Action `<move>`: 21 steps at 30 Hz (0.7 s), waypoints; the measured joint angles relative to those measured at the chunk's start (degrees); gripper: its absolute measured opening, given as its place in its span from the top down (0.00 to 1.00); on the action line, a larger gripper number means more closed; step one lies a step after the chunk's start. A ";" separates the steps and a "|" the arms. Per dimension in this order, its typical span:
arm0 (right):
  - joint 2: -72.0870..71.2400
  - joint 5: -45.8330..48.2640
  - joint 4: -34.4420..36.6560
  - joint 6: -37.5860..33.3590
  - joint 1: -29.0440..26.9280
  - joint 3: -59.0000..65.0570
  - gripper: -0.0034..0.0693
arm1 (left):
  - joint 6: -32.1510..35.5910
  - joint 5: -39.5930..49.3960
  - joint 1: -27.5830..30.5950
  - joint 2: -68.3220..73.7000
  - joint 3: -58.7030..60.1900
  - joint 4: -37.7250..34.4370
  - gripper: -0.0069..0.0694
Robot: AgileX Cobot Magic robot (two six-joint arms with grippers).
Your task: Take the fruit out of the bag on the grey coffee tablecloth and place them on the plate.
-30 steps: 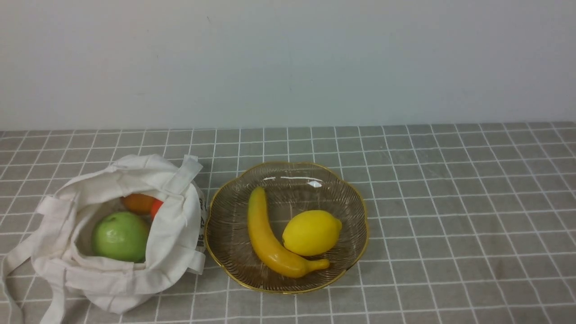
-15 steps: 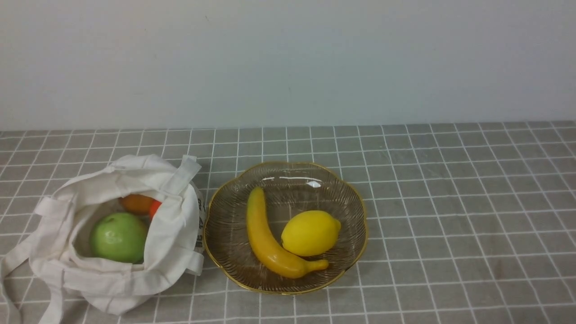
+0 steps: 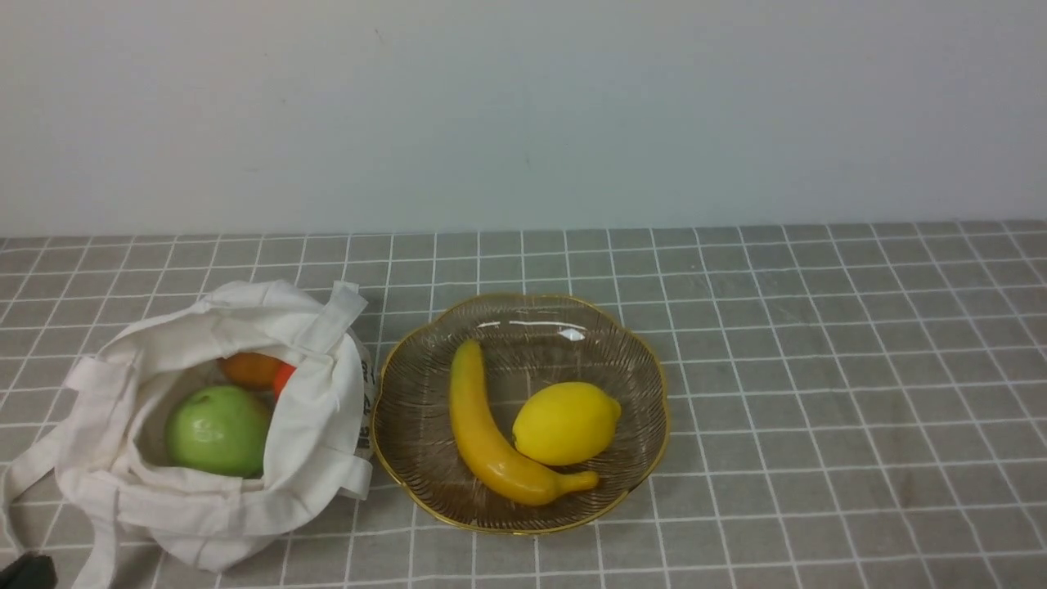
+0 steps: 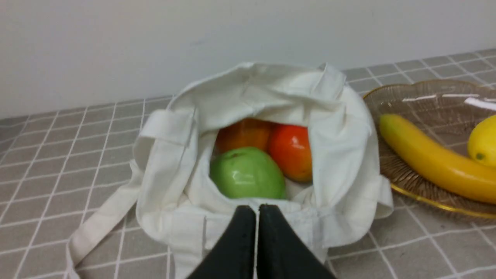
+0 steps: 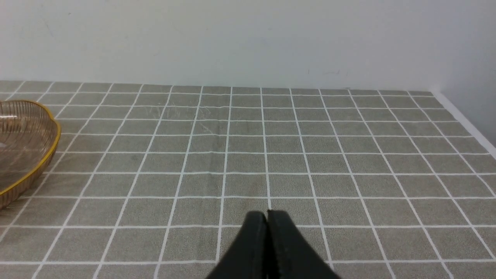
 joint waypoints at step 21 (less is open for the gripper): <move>0.00 0.00 0.00 0.00 0.00 0.00 0.97 | -0.40 -0.02 0.32 0.00 3.48 -0.16 0.92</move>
